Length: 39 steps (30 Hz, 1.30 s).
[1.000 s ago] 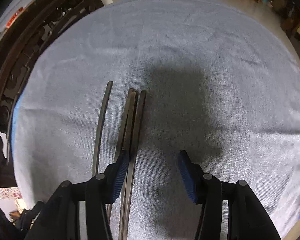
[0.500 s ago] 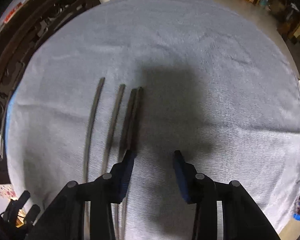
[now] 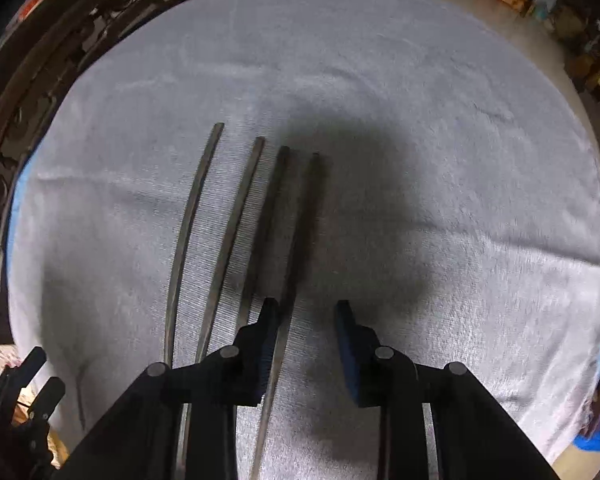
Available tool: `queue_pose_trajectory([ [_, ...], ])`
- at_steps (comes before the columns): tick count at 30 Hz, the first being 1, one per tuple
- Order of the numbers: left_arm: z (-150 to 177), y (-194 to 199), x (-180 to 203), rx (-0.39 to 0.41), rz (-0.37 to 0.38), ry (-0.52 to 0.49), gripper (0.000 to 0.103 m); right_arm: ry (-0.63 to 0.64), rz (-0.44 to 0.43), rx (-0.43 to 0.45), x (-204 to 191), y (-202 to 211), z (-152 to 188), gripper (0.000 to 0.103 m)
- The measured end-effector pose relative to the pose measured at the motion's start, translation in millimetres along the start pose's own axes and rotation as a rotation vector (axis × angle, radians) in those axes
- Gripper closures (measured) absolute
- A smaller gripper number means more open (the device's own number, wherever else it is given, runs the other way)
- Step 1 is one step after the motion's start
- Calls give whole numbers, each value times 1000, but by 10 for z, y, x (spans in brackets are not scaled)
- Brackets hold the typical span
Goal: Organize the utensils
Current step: 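Grasp a dark chopstick with the right tool while the left tool grasps another chopstick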
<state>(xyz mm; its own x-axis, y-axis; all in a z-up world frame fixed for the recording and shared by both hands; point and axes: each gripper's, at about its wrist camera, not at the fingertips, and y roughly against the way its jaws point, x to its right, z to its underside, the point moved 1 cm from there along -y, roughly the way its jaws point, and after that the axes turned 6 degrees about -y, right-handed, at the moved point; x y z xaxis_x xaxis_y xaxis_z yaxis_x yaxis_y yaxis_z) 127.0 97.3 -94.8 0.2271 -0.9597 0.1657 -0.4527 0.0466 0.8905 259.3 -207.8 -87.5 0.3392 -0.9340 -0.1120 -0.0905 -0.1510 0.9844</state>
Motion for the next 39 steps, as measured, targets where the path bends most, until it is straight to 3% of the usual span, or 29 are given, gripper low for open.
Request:
queue_pose_trajectory([
  [5, -124, -35, 51, -12, 15, -7, 44, 66, 62, 16, -134, 7, -15, 73],
  [8, -275, -84, 114, -41, 18, -22, 44, 86, 81, 18, -194, 20, 56, 94],
  [9, -341, -110, 150, -59, 24, -33, 45, 89, 85, 13, -156, 33, 92, 95],
  [14, -680, -234, 356, -103, 47, -58, 45, 76, 113, -14, 185, 99, 276, 96],
  [21, -1207, -487, 814, -186, 56, -99, 45, 42, 65, -33, 360, 124, 354, 96],
  [27, -1444, -846, 1111, -315, 46, -125, 46, 39, 39, -31, 528, 146, 342, 96],
  [29, -1461, -947, 1154, -351, 33, -129, 57, 34, 27, -30, 620, 162, 328, 96],
  [33, -1450, -1109, 1216, -412, 30, -120, 66, 36, 16, -31, 763, 228, 349, 96],
  [35, -1431, -1200, 1216, -440, 8, -111, 87, 38, 13, -31, 771, 220, 344, 96],
  [39, -1423, -1281, 1285, -470, -15, -161, 92, 44, 12, -36, 771, 186, 327, 96],
])
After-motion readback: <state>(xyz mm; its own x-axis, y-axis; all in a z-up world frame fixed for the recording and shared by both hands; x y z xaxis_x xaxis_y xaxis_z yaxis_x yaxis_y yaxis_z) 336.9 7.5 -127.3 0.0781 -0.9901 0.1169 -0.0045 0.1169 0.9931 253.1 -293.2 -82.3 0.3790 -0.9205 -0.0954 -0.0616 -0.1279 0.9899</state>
